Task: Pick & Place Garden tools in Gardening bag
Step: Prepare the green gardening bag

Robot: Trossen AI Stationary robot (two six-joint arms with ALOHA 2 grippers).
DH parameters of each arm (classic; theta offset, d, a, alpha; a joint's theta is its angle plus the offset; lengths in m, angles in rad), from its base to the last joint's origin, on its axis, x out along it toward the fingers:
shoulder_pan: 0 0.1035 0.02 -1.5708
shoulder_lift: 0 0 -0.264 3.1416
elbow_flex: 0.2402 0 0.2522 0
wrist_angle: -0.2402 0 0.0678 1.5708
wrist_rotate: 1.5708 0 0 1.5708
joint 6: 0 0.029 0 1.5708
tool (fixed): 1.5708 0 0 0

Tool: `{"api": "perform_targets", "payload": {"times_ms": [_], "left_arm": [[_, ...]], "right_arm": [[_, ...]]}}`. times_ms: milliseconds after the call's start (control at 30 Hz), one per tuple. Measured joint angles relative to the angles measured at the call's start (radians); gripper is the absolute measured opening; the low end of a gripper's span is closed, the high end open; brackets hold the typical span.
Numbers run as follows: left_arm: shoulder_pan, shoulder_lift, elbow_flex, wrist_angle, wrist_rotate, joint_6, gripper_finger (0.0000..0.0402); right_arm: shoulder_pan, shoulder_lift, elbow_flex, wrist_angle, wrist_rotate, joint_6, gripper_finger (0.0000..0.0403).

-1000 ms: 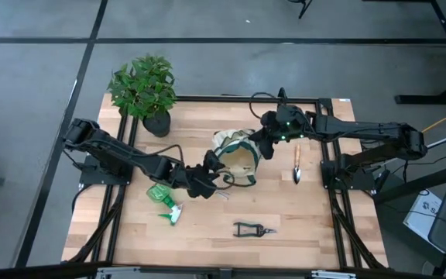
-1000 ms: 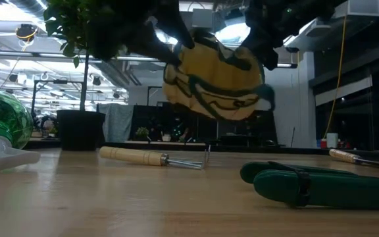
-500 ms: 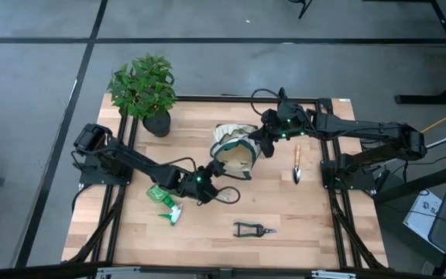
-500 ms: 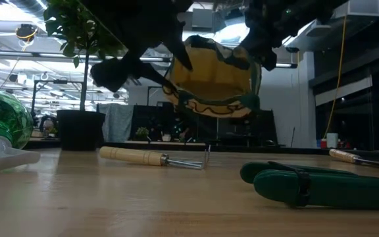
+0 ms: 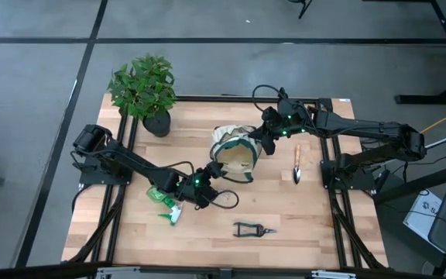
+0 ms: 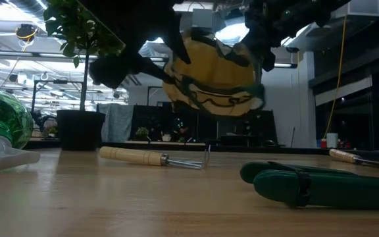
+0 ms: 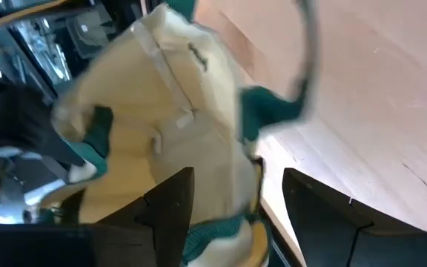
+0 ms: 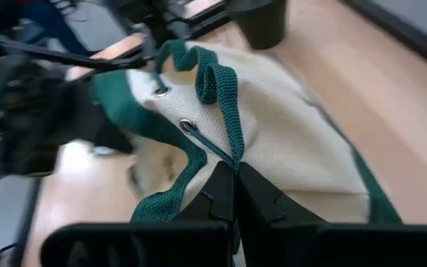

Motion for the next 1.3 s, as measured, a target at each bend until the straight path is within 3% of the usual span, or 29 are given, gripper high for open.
{"api": "perform_targets", "payload": {"times_ms": [133, 300, 400, 567, 700, 1000, 1300], "left_arm": [[0.02, 0.0, 0.0, 0.0, 0.029, -0.009, 0.0199], [0.028, -0.001, 0.0, 0.02, 0.023, -0.009, 0.0175], [0.023, -0.001, 0.0, 0.045, 0.019, -0.009, 0.0132], [0.012, -0.002, 0.0, 0.076, -0.004, -0.025, 0.0028], [0.012, -0.01, 0.0, 0.08, -0.009, -0.095, 0.0005], [0.019, -0.139, 0.0, 0.042, 0.199, -0.365, 0.0003], [0.094, -0.232, 0.0, -0.094, 0.539, -0.72, 0.0002]], "right_arm": [[0.001, 0.0, 0.0, 0.028, -0.082, 0.0, 0.0001], [0.001, 0.0, 0.0, 0.026, -0.088, 0.0, 0.0], [0.001, 0.0, 0.0, 0.026, -0.088, 0.0, 0.0], [0.001, 0.0, 0.0, 0.024, -0.091, -0.001, 0.0], [0.001, 0.0, 0.0, 0.023, -0.091, -0.051, 0.0012], [0.003, 0.0, 0.0, -0.005, -0.091, -0.118, 0.0044], [0.004, 0.0, 0.0, 0.035, -0.091, -0.135, 0.0099]]}}
